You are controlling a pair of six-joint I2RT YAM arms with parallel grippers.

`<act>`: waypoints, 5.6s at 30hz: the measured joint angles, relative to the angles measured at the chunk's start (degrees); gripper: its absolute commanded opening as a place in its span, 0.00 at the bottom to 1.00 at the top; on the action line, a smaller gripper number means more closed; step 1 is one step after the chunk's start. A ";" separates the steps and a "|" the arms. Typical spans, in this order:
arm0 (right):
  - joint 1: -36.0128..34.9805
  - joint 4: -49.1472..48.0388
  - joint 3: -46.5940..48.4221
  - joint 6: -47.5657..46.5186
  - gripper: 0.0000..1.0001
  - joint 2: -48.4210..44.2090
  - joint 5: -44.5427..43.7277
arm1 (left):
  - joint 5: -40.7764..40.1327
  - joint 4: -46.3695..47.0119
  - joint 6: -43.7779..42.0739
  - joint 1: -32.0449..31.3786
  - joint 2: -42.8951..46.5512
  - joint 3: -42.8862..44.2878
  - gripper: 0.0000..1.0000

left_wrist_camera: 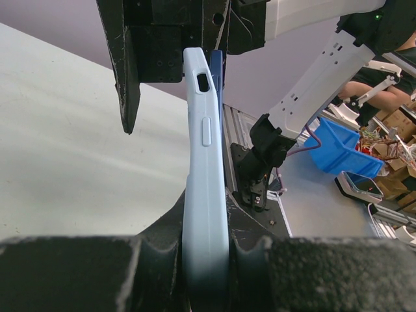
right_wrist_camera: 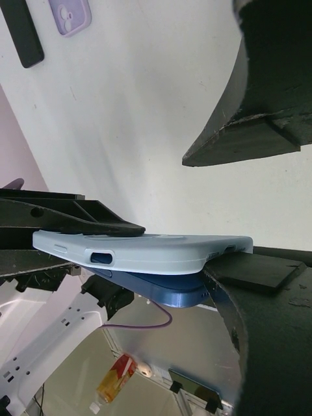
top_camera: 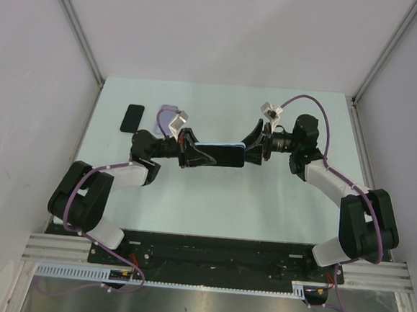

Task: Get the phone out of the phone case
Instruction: Remove the phone case from the phone.

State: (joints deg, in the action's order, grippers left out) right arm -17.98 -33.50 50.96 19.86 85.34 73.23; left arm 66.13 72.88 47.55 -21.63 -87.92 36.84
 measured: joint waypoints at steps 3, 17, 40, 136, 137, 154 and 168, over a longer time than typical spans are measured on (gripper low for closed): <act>-0.17 -0.09 0.00 -0.02 0.57 0.00 -0.42 | 0.00 0.13 0.02 0.04 -0.02 0.00 0.00; -0.72 -0.11 0.00 -0.48 0.57 0.04 -1.27 | 0.11 0.31 0.00 0.17 -0.02 0.00 0.00; -2.40 -1.99 0.04 0.17 0.55 1.51 -1.40 | 1.25 0.37 0.04 0.50 -0.04 -0.02 0.00; -3.52 -13.70 0.07 20.59 0.00 8.79 0.00 | -7.65 -2.14 -7.04 5.68 4.09 -0.04 1.00; -3.52 -13.27 0.07 20.46 0.00 8.90 -0.37 | -7.41 -2.91 -7.82 6.03 5.25 0.33 1.00; -3.98 9.20 5.97 13.46 0.00 16.85 -6.34 | -6.86 -39.98 -45.48 4.35 11.17 8.02 1.00; -7.06 20.39 10.12 6.19 0.00 19.26 -7.04 | -18.95 -66.88 -72.43 -7.91 13.00 10.43 1.00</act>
State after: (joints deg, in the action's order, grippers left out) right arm -25.04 -13.10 61.08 26.04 104.60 66.19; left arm 47.18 6.00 -24.88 -29.54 -74.91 47.27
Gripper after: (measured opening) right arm 0.141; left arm 0.996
